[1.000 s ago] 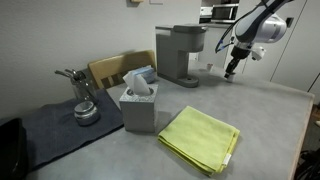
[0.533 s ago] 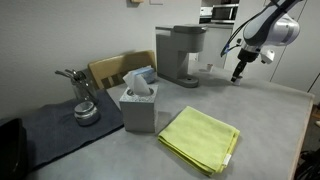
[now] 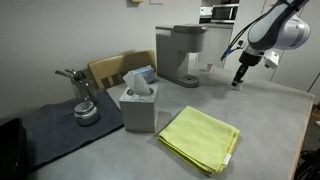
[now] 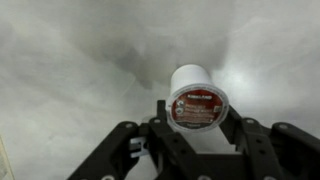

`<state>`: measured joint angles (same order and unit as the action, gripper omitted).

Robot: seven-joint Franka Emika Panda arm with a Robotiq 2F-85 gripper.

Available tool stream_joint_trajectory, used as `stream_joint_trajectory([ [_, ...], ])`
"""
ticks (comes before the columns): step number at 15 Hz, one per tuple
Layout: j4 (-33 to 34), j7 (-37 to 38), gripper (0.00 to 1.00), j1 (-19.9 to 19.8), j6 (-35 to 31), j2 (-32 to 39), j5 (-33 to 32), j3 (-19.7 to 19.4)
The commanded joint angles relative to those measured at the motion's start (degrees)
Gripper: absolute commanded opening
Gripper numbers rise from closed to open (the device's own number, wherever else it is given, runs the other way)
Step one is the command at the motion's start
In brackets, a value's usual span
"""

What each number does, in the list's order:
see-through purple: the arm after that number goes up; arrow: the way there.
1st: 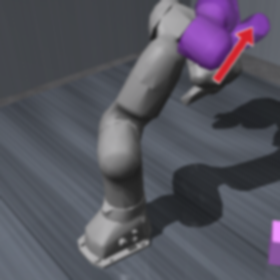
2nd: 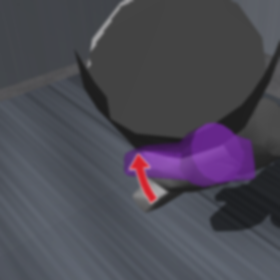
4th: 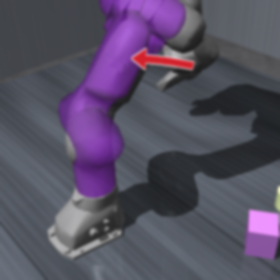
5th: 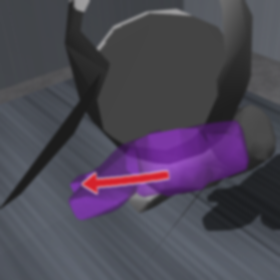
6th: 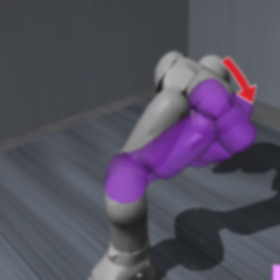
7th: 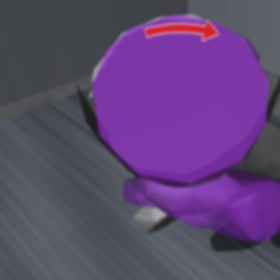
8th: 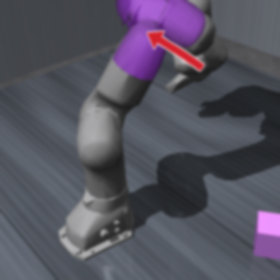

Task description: Move the white cups one at a time to the front of the coffee maker

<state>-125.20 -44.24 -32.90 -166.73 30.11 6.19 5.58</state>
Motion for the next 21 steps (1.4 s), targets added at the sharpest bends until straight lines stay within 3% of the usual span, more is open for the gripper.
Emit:
stream_joint_trajectory([
  [1,-5.13,0.93,0.39,0.38,-1.83,-3.15,0.06,1.42],
  [10,-8.71,-1.40,0.35,-2.52,0.29,-4.92,5.34,10.84],
  [16,-9.54,-1.96,0.36,-2.87,0.22,-5.14,6.41,12.94],
  [19,-9.74,-2.16,0.41,-2.75,0.23,-5.23,6.26,12.98],
  [21,-9.78,-2.31,0.54,-2.68,0.28,-5.31,6.17,12.89],
])
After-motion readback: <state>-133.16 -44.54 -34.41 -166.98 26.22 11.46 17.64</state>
